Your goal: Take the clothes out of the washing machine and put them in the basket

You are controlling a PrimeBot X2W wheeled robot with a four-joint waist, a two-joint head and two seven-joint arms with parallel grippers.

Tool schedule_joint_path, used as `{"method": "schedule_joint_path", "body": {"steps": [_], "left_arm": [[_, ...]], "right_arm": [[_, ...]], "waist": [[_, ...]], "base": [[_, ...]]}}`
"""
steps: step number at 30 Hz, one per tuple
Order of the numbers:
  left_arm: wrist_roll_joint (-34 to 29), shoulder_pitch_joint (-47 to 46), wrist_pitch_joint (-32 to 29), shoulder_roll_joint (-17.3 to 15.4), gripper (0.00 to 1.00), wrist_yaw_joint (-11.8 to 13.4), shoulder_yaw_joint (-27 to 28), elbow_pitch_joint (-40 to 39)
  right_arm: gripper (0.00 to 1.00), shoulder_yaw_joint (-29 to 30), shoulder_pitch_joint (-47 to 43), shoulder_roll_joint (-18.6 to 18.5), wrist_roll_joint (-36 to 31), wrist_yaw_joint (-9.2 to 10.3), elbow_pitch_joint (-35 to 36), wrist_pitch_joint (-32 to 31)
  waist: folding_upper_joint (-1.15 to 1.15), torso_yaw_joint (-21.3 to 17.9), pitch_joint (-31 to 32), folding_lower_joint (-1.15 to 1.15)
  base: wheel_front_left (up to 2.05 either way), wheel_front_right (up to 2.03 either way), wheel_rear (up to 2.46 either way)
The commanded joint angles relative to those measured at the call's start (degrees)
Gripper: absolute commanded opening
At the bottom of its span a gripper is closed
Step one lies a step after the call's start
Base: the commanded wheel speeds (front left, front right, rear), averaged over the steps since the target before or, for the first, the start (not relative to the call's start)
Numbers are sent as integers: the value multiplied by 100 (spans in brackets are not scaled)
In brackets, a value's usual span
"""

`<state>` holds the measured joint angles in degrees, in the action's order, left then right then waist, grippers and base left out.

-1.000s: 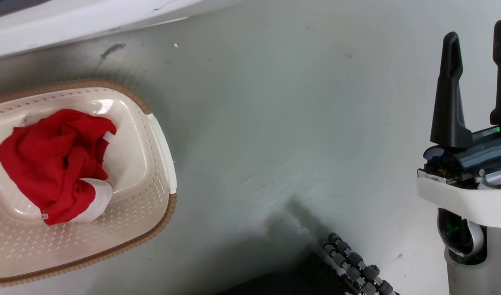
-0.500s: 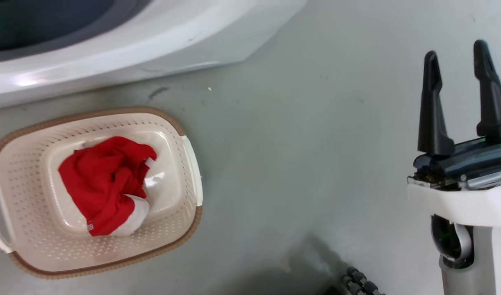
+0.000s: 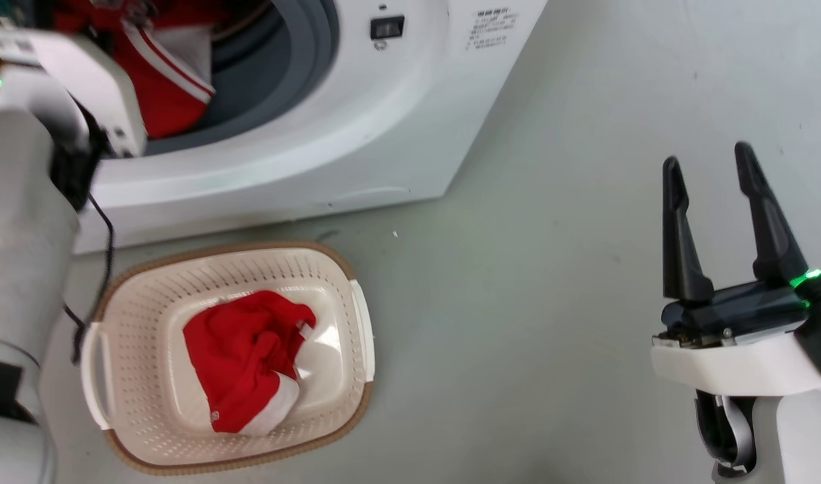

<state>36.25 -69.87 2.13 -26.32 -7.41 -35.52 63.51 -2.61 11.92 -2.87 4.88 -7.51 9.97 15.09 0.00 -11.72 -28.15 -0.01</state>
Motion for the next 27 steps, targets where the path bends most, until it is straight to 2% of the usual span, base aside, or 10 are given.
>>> {"method": "schedule_joint_path", "body": {"steps": [1, 6, 13, 19, 27], "left_arm": [[41, 183, 101, 37, 0, -2, -32, -30], [182, 925, 694, 173, 0, -3, -144, -149], [235, 1744, 1194, 281, 0, 10, -206, -284], [201, 2471, 1309, 338, 0, 180, -109, -672], [23, 3630, 1320, 443, 0, 514, 196, -1753]], "right_arm": [[100, 12, -90, -1, -25, 4, -28, 12], [100, 4, -327, -1, -129, 4, -116, 12], [100, -8, -657, 0, -207, 4, -197, 12], [100, -21, -915, 0, -245, 4, -284, 12], [100, -44, -1190, 0, -245, 4, -374, 11]], "waist": [[0, 187, 369, 1], [0, 318, 823, 1], [0, 473, 1370, 1], [0, 569, 1774, 1], [0, 701, 2248, 1]], "base": [[0, 0, 0], [0, 0, 0], [0, 0, 0], [0, 0, 0], [0, 0, 0]]}}
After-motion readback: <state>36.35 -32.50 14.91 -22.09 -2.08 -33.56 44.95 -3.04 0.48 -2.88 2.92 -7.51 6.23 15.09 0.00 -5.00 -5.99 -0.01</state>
